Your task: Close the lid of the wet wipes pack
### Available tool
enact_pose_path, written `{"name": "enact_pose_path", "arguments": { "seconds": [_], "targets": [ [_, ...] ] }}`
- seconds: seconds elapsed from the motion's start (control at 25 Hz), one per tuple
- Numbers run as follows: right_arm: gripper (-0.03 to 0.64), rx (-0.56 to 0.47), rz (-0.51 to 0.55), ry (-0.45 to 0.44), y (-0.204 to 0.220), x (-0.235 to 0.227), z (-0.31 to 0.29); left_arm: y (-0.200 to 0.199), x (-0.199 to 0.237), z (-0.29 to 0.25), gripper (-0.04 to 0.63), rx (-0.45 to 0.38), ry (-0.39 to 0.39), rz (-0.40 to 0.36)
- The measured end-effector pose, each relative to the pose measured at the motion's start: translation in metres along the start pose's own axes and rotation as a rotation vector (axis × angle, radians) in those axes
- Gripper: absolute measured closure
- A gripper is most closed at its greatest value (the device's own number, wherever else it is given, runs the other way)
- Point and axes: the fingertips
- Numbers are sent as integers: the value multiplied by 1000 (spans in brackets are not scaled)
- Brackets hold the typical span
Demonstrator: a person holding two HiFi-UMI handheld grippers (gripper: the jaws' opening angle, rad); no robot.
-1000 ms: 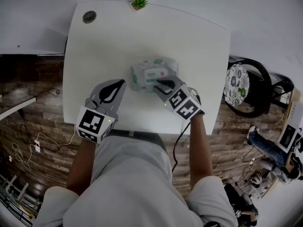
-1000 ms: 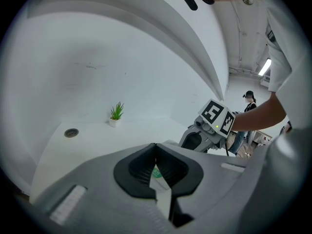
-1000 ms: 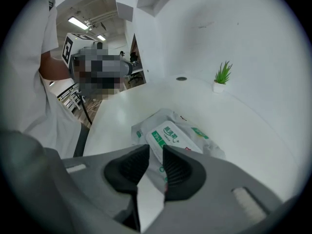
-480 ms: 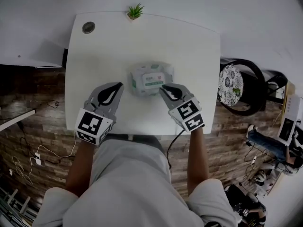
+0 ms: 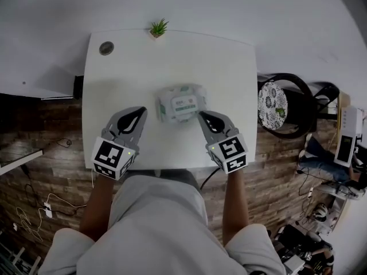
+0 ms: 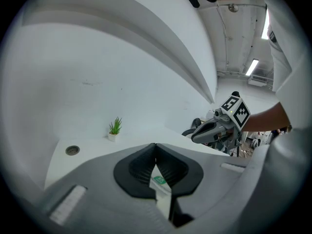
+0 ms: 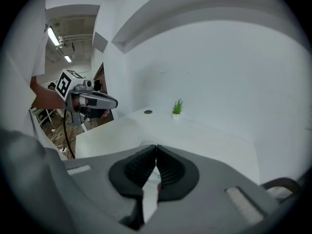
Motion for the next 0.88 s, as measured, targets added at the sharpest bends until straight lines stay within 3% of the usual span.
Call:
{"name": "enact_pose_path", "arguments": {
  "seconds": [0.24, 0.56, 0.88],
  "targets": [
    [612, -74, -51, 73, -11, -11, 22, -10, 3, 5, 595, -17, -43, -8],
    [612, -171, -94, 247, -20, -45, 67, -41, -7, 18, 595, -77, -137, -70],
    [612, -281, -108, 313, -32, -48, 110, -73, -31, 36, 595, -142, -176, -128]
  ]
}}
Point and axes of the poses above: the fingertips, and each gripper's own axes: z backward along the fingers, x to its left, y out of its underside, and after that the axes turned 6 degrees about -x, right-handed
